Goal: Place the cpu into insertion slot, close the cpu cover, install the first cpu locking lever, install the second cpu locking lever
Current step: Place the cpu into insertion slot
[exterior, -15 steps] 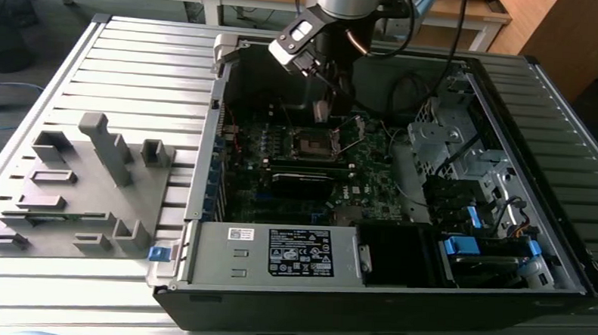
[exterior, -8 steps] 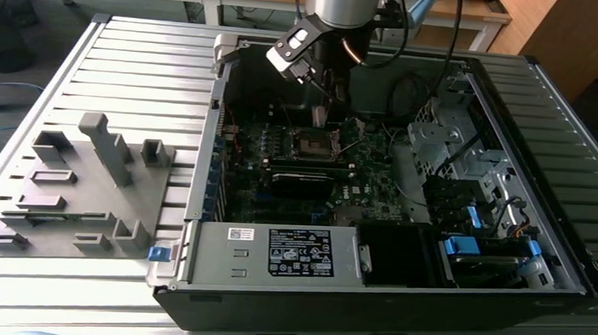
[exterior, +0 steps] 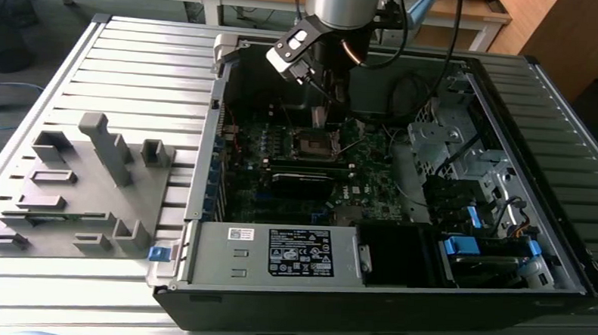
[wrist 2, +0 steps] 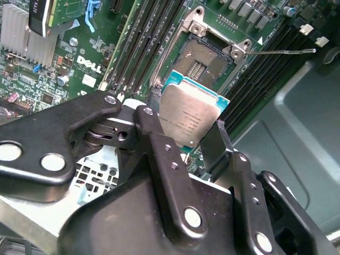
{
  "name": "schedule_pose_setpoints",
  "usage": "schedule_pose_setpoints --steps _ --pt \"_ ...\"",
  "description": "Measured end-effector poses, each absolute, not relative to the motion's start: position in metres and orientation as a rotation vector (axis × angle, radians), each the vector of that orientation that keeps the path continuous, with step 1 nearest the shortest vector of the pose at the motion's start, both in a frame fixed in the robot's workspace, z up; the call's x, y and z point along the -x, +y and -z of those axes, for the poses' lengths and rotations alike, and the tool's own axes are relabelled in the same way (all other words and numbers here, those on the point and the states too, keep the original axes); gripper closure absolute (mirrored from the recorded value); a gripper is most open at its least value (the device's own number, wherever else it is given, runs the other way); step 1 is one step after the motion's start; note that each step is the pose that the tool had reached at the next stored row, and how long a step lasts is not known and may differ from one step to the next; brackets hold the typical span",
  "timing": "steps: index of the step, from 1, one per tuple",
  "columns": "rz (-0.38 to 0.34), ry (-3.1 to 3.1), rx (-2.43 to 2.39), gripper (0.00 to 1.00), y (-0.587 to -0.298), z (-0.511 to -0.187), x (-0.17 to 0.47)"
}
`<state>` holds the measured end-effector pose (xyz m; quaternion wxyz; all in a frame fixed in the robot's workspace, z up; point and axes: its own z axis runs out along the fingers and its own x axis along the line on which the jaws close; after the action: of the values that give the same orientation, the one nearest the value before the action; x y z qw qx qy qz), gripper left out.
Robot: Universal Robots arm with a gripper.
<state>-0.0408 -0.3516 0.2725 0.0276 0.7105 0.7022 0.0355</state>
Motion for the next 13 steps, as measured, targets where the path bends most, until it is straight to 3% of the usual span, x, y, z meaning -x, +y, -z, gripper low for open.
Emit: schedule_pose_setpoints --steps 13 --pt "-0.11 2.168 -2.194 0.46 -0.3517 -0.2683 0.0407"
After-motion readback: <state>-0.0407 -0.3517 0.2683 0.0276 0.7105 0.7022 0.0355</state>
